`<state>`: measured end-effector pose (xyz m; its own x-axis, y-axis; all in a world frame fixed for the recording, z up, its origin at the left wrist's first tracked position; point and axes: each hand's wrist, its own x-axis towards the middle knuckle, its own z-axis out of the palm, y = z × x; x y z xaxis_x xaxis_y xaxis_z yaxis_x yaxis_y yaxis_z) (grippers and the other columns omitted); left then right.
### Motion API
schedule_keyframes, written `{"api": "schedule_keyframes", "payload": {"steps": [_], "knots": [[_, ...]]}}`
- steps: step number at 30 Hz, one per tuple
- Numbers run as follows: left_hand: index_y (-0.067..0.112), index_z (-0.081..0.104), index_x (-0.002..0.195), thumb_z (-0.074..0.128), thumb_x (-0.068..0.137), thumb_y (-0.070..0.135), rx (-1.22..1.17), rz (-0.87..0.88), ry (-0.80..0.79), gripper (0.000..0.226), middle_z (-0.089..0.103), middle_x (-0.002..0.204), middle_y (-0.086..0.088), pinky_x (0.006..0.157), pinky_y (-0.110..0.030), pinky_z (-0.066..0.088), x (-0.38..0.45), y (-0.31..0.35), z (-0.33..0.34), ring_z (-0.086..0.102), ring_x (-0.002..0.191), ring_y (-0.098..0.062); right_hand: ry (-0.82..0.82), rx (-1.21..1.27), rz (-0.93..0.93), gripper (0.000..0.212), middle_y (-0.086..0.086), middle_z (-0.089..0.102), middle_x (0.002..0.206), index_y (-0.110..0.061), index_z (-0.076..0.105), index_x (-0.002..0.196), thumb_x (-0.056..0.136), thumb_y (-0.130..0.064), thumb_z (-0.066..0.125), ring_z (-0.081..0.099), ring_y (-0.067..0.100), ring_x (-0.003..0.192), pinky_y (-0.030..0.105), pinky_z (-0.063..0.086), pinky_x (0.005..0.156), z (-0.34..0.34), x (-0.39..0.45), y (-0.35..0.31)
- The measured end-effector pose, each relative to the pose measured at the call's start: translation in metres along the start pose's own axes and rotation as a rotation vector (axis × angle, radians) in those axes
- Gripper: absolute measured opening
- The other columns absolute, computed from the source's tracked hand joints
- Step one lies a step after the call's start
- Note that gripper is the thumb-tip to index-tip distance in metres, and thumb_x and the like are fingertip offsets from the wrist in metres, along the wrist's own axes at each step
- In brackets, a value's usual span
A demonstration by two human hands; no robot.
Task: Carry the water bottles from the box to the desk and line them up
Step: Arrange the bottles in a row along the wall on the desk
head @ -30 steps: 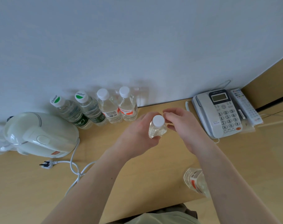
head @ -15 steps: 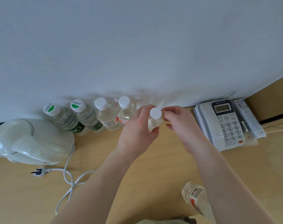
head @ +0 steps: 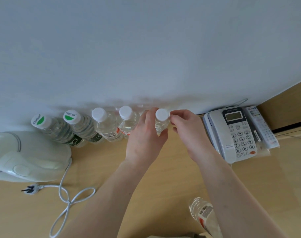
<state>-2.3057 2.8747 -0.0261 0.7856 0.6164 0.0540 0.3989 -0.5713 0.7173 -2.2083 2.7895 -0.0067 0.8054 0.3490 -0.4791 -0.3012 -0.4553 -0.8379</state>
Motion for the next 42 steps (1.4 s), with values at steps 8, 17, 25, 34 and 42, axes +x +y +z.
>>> {"api": "schedule_keyframes", "payload": {"steps": [8,17,25,34,42], "knots": [[0.013,0.054,0.130,0.078,0.082,0.015,-0.010,-0.037,0.007,0.054,0.062,0.115,-0.004,0.069,-0.032,0.039,0.007,-0.001,0.006,0.062,0.093,-0.028,-0.022,-0.003,0.017,0.015,-0.017,0.073,0.099,-0.030,0.070,0.101,0.088,-0.027,0.062,0.067,0.002,0.099,0.039,0.056,0.098,0.005,0.001,-0.001],[0.006,0.041,0.146,0.075,0.087,0.008,-0.012,-0.066,0.034,0.068,0.056,0.135,-0.014,0.088,-0.034,0.045,0.008,0.005,0.014,0.057,0.121,-0.034,-0.025,0.009,0.021,0.021,-0.015,0.071,0.104,-0.027,0.068,0.110,0.090,-0.025,0.061,0.067,0.005,0.102,0.040,0.055,0.100,0.007,0.001,-0.002],[0.005,0.031,0.155,0.070,0.091,0.005,-0.017,-0.029,0.063,0.075,0.046,0.148,-0.017,0.102,-0.034,0.042,0.012,0.010,0.003,0.047,0.138,-0.033,-0.040,0.011,0.025,0.027,-0.015,0.070,0.102,-0.027,0.066,0.114,0.090,-0.019,0.058,0.068,0.007,0.103,0.039,0.054,0.102,0.009,-0.002,-0.002],[0.000,0.043,0.147,0.067,0.085,-0.007,0.015,0.055,0.026,0.066,0.039,0.149,-0.023,0.108,-0.046,0.043,-0.001,0.017,-0.010,0.044,0.139,-0.041,-0.051,0.031,0.026,0.025,-0.013,0.070,0.102,-0.026,0.067,0.113,0.090,-0.019,0.059,0.068,0.004,0.098,0.035,0.055,0.099,0.010,-0.013,-0.001],[0.007,0.052,0.139,0.070,0.083,-0.006,0.046,0.102,0.072,0.060,0.042,0.149,-0.020,0.094,-0.028,0.041,-0.019,0.017,-0.020,0.050,0.129,-0.033,-0.034,0.029,0.002,0.020,-0.014,0.067,0.110,-0.029,0.066,0.109,0.093,-0.020,0.059,0.064,0.004,0.107,0.036,0.052,0.101,0.005,-0.034,0.003]]}}
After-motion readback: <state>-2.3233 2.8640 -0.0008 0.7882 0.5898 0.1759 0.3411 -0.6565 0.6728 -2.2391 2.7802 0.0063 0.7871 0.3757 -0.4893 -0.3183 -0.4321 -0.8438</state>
